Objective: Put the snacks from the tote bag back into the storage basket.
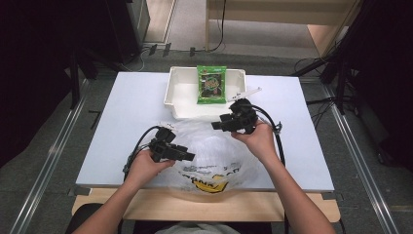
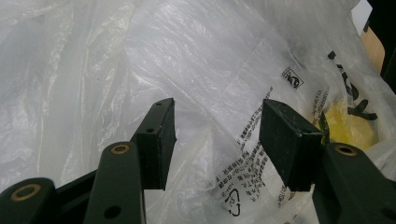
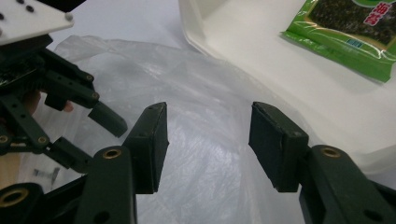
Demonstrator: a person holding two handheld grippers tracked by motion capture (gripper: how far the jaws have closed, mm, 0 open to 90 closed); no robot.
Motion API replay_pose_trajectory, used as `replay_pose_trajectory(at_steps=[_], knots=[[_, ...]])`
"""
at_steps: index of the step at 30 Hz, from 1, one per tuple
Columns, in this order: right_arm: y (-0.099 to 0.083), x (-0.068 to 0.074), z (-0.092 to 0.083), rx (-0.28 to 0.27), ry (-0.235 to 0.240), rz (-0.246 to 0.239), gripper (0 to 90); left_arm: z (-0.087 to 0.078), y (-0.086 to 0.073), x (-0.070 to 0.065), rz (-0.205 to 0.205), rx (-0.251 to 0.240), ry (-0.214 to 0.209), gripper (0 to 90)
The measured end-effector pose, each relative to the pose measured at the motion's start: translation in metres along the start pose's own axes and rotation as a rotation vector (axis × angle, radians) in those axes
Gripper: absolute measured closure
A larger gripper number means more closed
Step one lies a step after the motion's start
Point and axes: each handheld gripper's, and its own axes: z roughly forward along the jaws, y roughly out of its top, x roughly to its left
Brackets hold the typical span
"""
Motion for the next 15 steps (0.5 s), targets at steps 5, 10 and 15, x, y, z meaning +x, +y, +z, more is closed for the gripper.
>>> replay_pose_trajectory(at_steps=[5, 10, 15], knots=[[-0.012, 0.005, -0.004, -0.005, 0.012, -0.004, 48.8, 0.0, 0.0, 0.0, 0.001, 0.001, 0.002, 46.8], [-0.024, 0.009, -0.008, 0.002, 0.015, -0.017, 49.5, 0.0, 0.0, 0.0, 0.004, 0.001, -0.001, 46.7], [-0.035, 0.015, -0.012, -0.006, 0.022, -0.022, 49.2, 0.0, -0.001, -0.001, 0.01, 0.001, -0.002, 46.6]])
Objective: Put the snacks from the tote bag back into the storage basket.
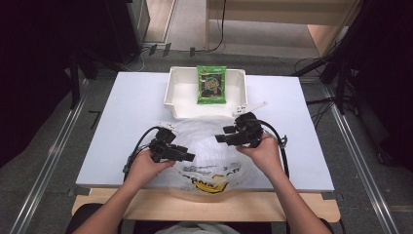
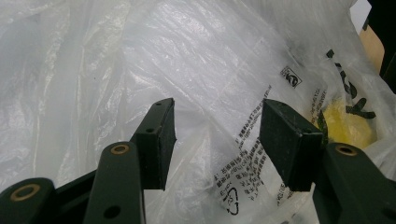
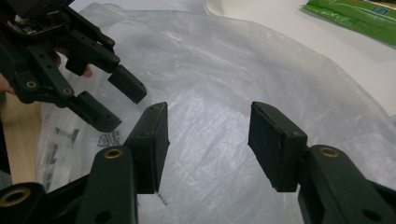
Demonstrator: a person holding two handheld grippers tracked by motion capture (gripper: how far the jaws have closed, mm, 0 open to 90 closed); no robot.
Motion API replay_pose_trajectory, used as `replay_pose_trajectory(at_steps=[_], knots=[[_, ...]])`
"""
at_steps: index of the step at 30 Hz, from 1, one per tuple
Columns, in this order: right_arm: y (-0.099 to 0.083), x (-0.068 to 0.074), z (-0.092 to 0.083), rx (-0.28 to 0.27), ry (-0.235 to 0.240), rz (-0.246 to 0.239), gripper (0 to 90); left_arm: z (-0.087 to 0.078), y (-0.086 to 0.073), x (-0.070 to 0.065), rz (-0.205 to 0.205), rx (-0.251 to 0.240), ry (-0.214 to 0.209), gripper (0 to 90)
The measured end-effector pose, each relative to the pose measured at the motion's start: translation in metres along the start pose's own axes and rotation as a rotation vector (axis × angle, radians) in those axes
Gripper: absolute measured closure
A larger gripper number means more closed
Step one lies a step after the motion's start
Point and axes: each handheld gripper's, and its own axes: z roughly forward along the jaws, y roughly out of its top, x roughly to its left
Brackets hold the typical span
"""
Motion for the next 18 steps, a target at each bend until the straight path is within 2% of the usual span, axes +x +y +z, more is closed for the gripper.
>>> replay_pose_trajectory(at_steps=[3, 5, 10, 13, 18], knots=[[-0.008, 0.004, -0.001, -0.003, 0.0, -0.01, 48.7, 0.0, 0.0, 0.0, 0.004, 0.004, 0.0, 46.6], [-0.014, 0.006, -0.001, 0.006, 0.008, -0.006, 49.0, 0.0, -0.001, 0.0, -0.005, -0.004, -0.014, 46.6], [-0.028, 0.008, 0.001, 0.02, 0.016, 0.0, 48.9, 0.0, -0.001, -0.001, 0.002, -0.001, -0.01, 46.6], [-0.035, 0.01, 0.005, 0.024, -0.004, -0.013, 48.6, 0.0, -0.002, -0.002, 0.008, 0.003, -0.006, 46.6], [-0.041, 0.012, 0.009, 0.036, -0.007, -0.013, 48.2, 0.001, -0.003, -0.002, 0.012, 0.009, -0.002, 46.6]])
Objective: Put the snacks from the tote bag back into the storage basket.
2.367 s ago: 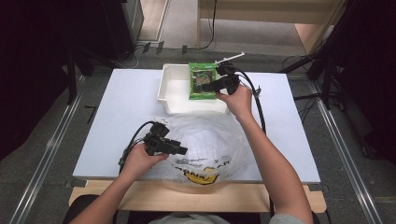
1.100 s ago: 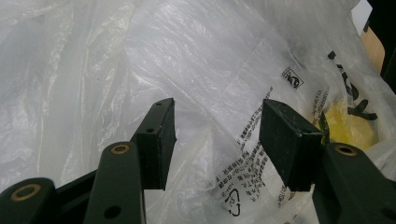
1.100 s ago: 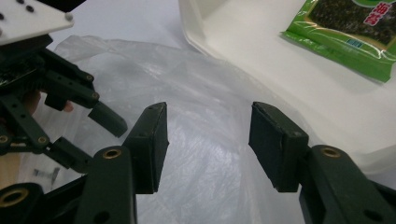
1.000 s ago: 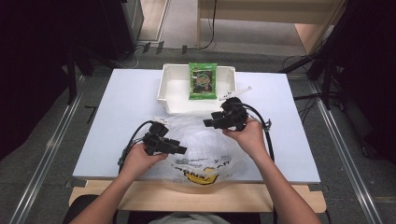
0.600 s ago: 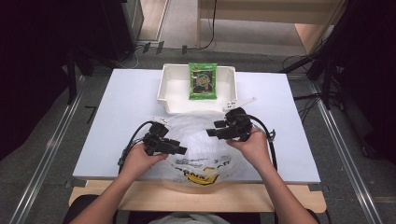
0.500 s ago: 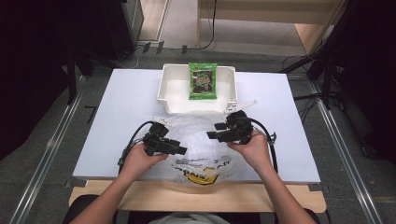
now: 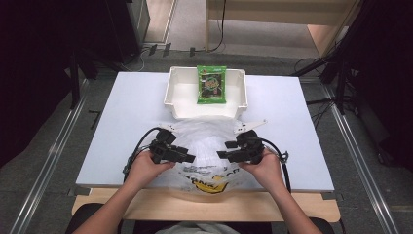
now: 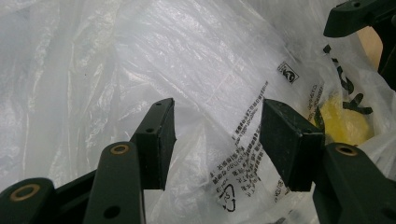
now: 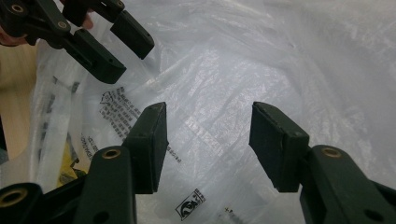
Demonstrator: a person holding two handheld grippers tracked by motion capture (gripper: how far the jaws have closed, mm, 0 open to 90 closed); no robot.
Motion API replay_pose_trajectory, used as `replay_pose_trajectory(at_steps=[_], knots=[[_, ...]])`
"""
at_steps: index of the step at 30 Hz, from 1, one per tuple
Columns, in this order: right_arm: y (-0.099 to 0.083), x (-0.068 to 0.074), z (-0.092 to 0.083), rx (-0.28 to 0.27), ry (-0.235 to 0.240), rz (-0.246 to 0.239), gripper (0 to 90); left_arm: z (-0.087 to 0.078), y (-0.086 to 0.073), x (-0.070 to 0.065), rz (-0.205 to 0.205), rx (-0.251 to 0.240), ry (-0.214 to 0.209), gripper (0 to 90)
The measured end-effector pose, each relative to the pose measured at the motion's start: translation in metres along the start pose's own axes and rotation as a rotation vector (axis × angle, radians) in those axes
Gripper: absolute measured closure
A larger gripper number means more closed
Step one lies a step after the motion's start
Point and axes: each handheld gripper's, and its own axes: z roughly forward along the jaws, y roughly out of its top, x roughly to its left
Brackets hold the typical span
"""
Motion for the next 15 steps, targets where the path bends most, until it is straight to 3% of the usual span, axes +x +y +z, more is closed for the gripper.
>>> replay_pose_trajectory(at_steps=[5, 15], knots=[[-0.0019, 0.0017, 0.004, 0.009, -0.008, -0.026, 47.6, 0.0012, -0.0013, 0.0005, 0.0, 0.005, 0.003, 46.5], [-0.0025, 0.0027, 0.0045, 0.016, 0.008, -0.025, 46.7, 0.0, -0.0015, -0.0027, 0.017, -0.003, 0.006, 46.2]])
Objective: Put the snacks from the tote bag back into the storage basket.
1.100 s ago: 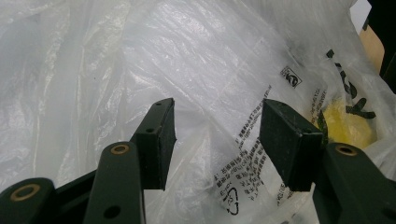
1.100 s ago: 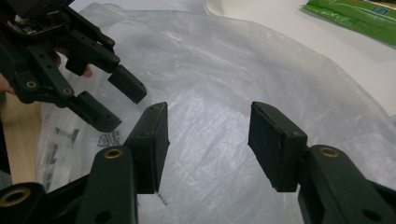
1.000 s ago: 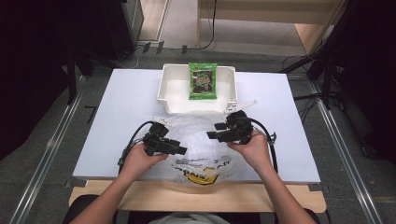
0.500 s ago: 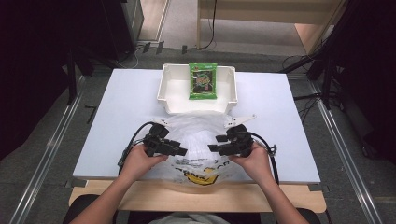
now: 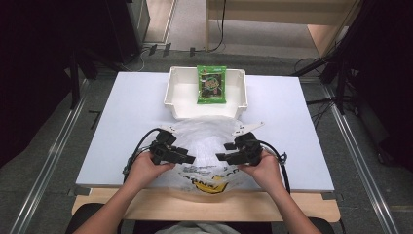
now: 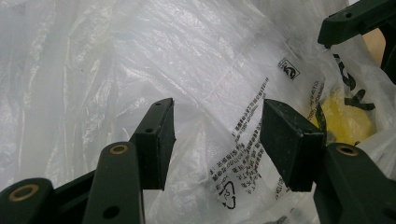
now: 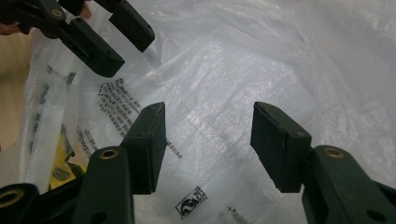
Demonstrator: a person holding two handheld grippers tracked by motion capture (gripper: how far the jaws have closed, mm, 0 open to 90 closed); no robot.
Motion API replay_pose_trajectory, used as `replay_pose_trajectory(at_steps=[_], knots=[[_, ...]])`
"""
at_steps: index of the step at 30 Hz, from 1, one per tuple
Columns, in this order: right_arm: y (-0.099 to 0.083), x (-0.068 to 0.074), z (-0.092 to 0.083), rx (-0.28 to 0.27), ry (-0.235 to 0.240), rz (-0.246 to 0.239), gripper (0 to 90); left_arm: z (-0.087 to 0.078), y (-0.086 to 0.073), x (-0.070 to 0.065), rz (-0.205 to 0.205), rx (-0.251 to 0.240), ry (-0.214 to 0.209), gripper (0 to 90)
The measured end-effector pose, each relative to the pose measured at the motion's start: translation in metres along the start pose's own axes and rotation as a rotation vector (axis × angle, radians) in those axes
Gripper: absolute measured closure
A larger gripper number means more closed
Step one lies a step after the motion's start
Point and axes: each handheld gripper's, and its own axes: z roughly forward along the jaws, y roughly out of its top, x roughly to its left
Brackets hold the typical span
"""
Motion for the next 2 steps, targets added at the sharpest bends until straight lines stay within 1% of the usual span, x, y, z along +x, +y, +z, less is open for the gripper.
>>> replay_pose_trajectory(at_steps=[2], knots=[[0.0014, 0.0011, -0.0008, -0.002, 0.002, -0.005, 46.0, -0.0005, 0.0001, -0.0013, 0.004, -0.006, -0.002, 45.9]])
